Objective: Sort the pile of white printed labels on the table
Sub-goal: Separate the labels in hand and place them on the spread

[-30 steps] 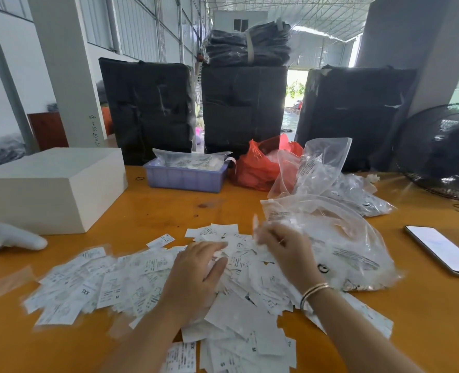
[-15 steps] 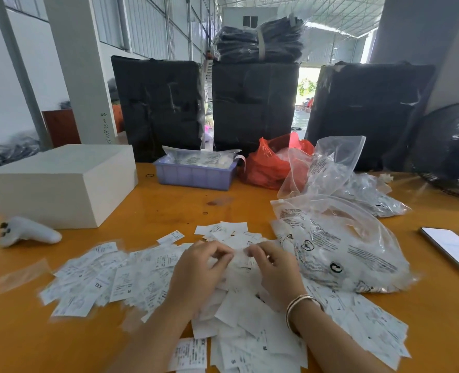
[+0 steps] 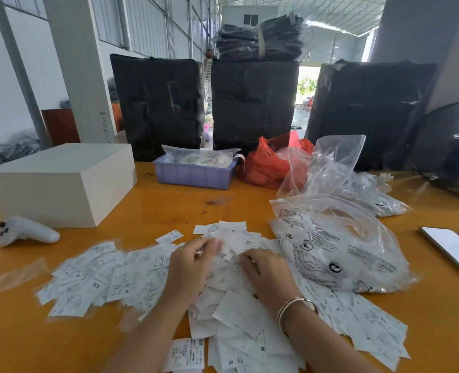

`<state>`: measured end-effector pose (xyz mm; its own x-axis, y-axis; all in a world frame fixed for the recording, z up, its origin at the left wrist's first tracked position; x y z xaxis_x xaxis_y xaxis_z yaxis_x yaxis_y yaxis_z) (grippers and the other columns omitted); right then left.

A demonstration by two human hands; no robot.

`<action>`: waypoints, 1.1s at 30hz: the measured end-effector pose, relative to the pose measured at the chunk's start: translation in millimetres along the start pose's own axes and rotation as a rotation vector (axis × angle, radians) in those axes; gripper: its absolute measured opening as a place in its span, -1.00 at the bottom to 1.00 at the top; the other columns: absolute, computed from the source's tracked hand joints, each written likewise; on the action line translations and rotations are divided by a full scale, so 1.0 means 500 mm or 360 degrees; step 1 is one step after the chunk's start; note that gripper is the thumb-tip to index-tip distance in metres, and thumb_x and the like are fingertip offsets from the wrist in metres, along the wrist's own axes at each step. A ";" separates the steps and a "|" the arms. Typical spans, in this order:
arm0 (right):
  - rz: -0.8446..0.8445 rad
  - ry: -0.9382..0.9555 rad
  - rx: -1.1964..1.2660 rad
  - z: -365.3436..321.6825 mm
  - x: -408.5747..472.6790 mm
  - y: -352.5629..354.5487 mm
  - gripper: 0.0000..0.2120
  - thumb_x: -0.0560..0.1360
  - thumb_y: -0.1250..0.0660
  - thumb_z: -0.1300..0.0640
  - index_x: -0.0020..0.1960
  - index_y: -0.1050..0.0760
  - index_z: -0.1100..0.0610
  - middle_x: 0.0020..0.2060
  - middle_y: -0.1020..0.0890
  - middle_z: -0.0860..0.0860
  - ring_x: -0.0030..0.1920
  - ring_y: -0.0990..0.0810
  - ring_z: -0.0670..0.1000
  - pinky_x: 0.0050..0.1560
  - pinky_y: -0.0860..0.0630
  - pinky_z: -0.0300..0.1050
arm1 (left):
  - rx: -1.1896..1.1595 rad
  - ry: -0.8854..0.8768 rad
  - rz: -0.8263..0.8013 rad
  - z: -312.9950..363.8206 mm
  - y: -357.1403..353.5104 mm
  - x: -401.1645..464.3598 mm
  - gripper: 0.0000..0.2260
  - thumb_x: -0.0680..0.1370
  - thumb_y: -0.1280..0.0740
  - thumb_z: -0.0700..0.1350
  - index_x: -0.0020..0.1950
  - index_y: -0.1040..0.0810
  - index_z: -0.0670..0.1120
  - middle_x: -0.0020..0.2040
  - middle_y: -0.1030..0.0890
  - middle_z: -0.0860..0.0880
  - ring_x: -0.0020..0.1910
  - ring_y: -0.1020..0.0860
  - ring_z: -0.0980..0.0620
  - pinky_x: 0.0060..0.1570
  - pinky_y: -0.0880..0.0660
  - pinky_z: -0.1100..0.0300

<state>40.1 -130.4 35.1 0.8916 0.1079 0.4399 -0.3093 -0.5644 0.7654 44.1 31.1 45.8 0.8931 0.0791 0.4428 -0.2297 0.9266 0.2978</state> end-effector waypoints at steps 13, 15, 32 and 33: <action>-0.0066 0.0212 0.0165 -0.033 -0.025 -0.004 -0.76 0.56 -0.22 0.08 0.21 -0.49 0.02 0.08 -0.59 -0.08 0.08 -0.53 -0.05 0.13 -0.41 -0.17 | -0.0387 0.0219 0.0017 -0.017 0.000 0.004 -0.93 0.47 -0.45 -0.13 -0.08 -0.64 0.02 -0.16 -0.68 0.18 -0.12 -0.62 0.24 -0.20 -0.51 0.43; 0.0002 0.0134 0.0066 -0.019 -0.020 -0.001 -0.71 0.58 -0.20 0.04 0.28 -0.47 0.01 0.15 -0.56 -0.10 0.19 -0.46 -0.07 0.21 -0.29 -0.18 | -0.0377 0.0203 0.0017 -0.014 0.002 0.003 -0.94 0.50 -0.42 -0.11 -0.07 -0.63 0.04 -0.16 -0.68 0.18 -0.13 -0.62 0.24 -0.20 -0.51 0.43; 0.0016 -0.0310 0.0551 0.028 -0.017 0.015 -0.84 0.53 -0.30 -0.03 0.02 -0.65 -0.08 0.00 -0.63 -0.25 0.09 -0.56 -0.11 0.24 -0.40 0.10 | -0.0544 0.0121 -0.0152 0.008 -0.012 -0.005 -0.81 0.43 -0.29 0.09 -0.07 -0.65 0.10 -0.18 -0.70 0.09 -0.14 -0.65 0.19 -0.21 -0.52 0.43; 0.0015 -0.0292 0.0567 0.025 -0.017 0.016 -0.80 0.54 -0.29 -0.03 0.12 -0.62 -0.09 0.11 -0.59 -0.24 0.15 -0.54 -0.13 0.25 -0.42 0.04 | -0.0535 0.0107 -0.0161 0.011 -0.011 -0.005 -0.81 0.43 -0.29 0.09 -0.06 -0.64 0.09 -0.17 -0.70 0.10 -0.14 -0.64 0.20 -0.21 -0.51 0.44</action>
<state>34.3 -146.2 31.6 0.9435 -0.0283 0.3302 -0.2123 -0.8168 0.5365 40.9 23.5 47.8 0.9309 -0.0053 0.3653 -0.0090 0.9993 0.0372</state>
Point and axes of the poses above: each hand's wrist, its own x-axis towards the middle knuckle, its own y-axis out of the back of the hand, z = x × y, the point moved 6 cm from there along x, towards the middle knuckle
